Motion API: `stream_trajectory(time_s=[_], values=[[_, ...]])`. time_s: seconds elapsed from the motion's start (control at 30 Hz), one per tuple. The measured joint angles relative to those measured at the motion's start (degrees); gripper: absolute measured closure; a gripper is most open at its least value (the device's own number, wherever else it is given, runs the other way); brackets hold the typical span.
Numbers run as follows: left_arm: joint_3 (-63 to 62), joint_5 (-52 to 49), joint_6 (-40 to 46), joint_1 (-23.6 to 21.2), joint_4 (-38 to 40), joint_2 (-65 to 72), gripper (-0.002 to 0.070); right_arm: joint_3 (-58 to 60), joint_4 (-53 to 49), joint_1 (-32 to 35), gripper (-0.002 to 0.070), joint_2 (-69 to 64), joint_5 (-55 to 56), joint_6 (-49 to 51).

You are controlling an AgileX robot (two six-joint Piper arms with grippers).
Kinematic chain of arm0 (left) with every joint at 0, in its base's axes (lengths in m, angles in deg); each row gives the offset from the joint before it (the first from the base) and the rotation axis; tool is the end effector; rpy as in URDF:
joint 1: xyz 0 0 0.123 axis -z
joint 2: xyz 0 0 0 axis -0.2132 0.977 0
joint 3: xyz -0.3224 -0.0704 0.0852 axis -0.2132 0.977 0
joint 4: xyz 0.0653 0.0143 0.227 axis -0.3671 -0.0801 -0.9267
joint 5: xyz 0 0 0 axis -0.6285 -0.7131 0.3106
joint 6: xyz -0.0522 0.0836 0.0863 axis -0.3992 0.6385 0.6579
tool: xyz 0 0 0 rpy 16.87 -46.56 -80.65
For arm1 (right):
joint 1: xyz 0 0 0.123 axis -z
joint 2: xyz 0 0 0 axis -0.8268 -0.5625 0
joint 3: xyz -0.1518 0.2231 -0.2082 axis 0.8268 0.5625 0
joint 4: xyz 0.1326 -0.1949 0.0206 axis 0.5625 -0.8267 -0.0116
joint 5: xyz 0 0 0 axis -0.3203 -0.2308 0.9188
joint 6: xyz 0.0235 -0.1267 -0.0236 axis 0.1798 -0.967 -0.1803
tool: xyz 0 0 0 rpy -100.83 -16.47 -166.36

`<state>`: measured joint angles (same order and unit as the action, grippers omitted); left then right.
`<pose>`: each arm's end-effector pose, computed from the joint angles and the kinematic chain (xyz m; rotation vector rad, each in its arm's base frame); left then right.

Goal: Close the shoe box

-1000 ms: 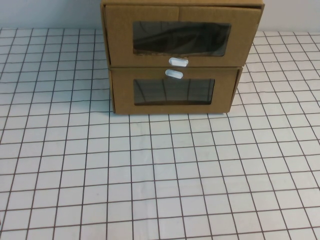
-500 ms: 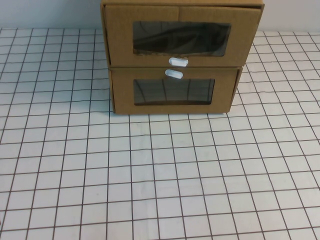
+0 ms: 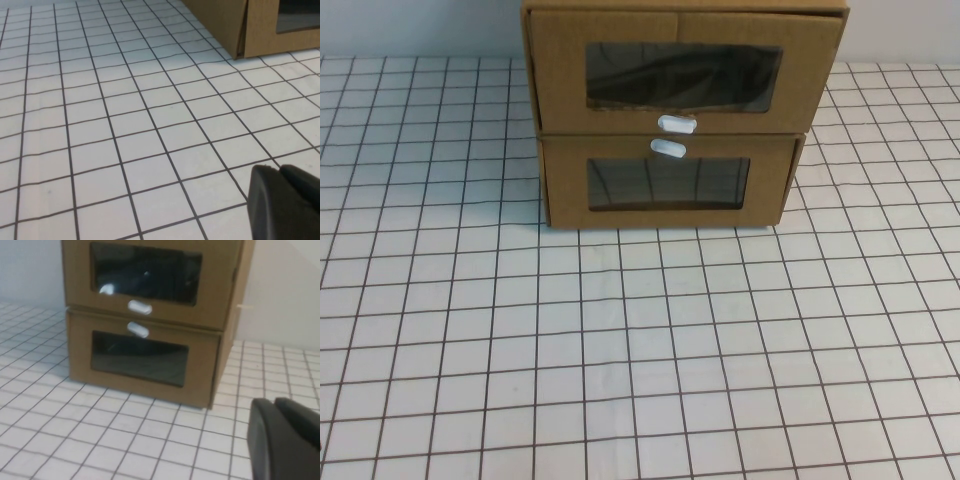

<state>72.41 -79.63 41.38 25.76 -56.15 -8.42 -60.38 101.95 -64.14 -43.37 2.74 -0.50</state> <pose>0.0194 -0.0043 0.1608 0.2492 1.8468 -0.1359 0.0035 0.0300 0.2398 -0.3617 1.5781 0.2250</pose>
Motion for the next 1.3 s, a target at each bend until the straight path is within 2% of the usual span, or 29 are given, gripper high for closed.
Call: stream_trajectory(time_s=[0.1,0.27,0.37,0.7,1.3], values=[[0.0,0.0,0.0,0.0,0.0,0.0,0.068,1.92,-3.62,0.0,0.069,0.0,4.74,4.45],[0.0,0.0,0.0,0.0,-0.45,-0.13,0.068,5.18,-24.17,0.0,0.069,0.0,4.05,25.23],[0.0,-0.11,0.0,0.0,-0.7,-0.13,0.068,5.45,-32.15,0.12,0.069,0.0,1.05,32.35],[0.0,-0.11,0.0,0.0,-0.79,-0.13,0.068,11.87,-32.05,4.44,0.069,0.0,1.6,35.14],[0.0,-0.11,0.0,0.0,-0.81,-0.13,0.068,11.95,-31.73,4.68,0.069,0.0,2.19,35.18]])
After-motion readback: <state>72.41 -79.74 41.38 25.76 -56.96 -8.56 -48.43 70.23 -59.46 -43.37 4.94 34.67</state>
